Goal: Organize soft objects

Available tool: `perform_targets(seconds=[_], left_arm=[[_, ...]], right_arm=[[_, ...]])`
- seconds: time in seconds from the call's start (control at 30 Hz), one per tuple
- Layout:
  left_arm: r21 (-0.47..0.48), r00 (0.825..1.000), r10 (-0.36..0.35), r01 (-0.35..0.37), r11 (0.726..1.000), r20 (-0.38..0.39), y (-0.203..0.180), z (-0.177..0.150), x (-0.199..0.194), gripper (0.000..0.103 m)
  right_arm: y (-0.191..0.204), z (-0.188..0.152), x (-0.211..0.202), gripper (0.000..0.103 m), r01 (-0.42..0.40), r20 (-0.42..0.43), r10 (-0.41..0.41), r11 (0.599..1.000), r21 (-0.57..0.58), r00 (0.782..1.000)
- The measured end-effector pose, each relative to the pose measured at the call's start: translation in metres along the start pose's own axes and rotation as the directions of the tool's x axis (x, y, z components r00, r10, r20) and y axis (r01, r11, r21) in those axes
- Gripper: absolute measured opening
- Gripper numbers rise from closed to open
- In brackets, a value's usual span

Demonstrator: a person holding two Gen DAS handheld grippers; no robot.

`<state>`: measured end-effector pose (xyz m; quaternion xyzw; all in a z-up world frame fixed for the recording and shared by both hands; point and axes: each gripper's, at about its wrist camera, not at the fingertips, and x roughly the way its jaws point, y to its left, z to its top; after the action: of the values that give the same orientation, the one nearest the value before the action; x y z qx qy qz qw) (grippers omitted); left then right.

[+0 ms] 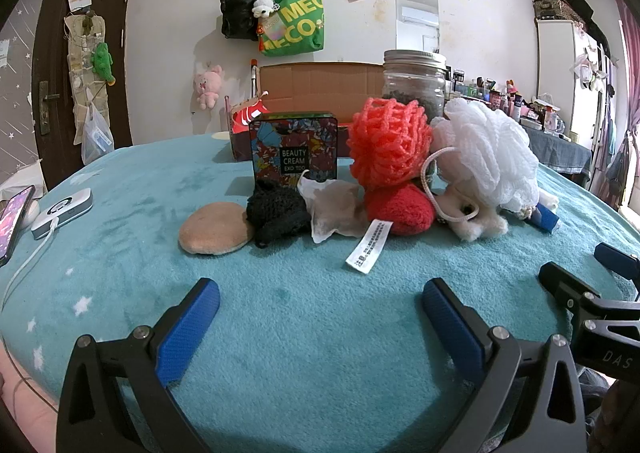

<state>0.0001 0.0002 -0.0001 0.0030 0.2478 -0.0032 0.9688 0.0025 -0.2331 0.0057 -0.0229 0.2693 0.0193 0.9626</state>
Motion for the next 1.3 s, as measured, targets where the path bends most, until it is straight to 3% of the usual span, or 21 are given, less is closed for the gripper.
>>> perform_targets(seconds=[1.3], left_arm=[[-0.002,1.0,-0.002,0.002,1.0,-0.003,0.0001,0.0,0.0,0.103]], right_arm=[[-0.003,0.0018,0.001,0.103,0.0,0.0,0.0,1.0,0.0,1.0]])
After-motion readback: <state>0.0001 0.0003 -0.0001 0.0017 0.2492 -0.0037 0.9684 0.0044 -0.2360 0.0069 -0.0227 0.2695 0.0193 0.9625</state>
